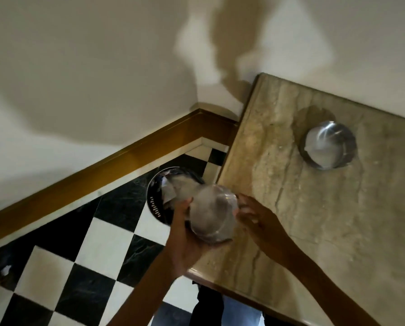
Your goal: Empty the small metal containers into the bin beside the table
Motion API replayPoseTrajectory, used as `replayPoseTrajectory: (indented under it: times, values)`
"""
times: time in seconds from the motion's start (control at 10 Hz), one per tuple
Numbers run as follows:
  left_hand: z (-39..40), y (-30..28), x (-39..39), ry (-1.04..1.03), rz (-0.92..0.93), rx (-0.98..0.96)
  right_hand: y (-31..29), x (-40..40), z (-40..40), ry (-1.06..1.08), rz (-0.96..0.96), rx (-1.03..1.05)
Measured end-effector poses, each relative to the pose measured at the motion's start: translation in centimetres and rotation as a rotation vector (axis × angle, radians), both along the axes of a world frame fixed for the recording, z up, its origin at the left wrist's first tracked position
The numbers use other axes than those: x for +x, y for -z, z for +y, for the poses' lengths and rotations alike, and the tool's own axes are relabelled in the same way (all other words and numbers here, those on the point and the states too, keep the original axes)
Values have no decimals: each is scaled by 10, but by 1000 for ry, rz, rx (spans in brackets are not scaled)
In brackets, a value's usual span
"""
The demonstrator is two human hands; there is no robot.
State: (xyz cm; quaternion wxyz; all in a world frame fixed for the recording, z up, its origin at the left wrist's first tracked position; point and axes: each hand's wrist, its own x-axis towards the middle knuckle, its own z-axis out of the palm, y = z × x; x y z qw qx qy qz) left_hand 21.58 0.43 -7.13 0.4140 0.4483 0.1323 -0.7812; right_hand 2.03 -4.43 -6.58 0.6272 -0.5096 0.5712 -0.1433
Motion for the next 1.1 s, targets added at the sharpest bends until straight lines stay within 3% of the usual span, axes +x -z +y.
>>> replayPoseTrajectory:
  times: [0.1, 0.3, 0.6, 0.9, 1.1]
  values:
    - [-10, -12, -52, 142, 17, 54, -9, -50, -2, 90, 27, 52]
    - [-63, -26, -178, 323, -145, 119, -24, -184, -16, 262, 143, 52]
    - [-117, -36, -347, 256, -447, 51, -14, -312, -62, 460, 359, -63]
    - [-139, -32, -379, 27, -512, 107, -8, -316, -99, 519, 350, -65]
    - [-136, -33, -371, 136, -557, 92, -16, -322, -90, 691, 285, 78]
